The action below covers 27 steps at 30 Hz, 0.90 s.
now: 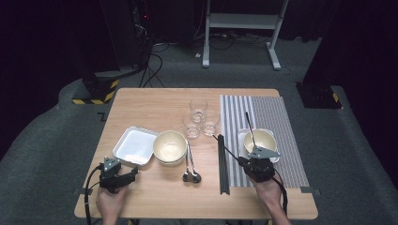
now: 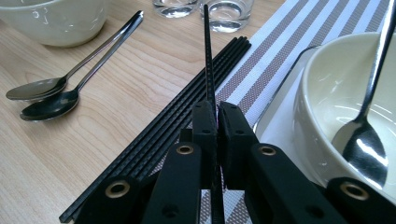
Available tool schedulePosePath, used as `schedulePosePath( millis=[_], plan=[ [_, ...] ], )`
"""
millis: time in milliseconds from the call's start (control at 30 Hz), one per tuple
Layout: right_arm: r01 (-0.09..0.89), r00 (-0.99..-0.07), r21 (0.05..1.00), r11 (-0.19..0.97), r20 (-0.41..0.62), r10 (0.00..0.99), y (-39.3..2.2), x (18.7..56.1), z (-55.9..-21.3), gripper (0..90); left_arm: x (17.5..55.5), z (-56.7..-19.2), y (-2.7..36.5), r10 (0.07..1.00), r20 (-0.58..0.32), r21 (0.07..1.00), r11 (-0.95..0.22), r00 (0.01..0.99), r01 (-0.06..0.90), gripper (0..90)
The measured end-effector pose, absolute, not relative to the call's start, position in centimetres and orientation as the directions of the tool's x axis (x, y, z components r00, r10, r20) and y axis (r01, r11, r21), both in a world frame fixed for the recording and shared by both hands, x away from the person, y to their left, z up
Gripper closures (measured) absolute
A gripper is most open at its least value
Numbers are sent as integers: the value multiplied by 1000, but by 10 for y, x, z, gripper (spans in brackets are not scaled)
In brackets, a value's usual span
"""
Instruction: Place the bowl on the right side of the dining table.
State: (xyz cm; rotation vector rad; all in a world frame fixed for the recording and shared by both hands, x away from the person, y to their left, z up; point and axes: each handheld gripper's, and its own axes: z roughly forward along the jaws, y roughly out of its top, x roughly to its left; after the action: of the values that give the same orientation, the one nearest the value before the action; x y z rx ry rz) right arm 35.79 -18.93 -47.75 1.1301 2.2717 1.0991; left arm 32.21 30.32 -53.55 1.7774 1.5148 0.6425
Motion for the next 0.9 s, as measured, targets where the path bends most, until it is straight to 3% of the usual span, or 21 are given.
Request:
schedulePosePath(
  millis=[900],
  plan=[
    [487, -576, 808, 330, 13, 818, -217, 358, -458, 861, 322, -536, 303, 979, -66, 774, -71, 192, 630, 245]
  ],
)
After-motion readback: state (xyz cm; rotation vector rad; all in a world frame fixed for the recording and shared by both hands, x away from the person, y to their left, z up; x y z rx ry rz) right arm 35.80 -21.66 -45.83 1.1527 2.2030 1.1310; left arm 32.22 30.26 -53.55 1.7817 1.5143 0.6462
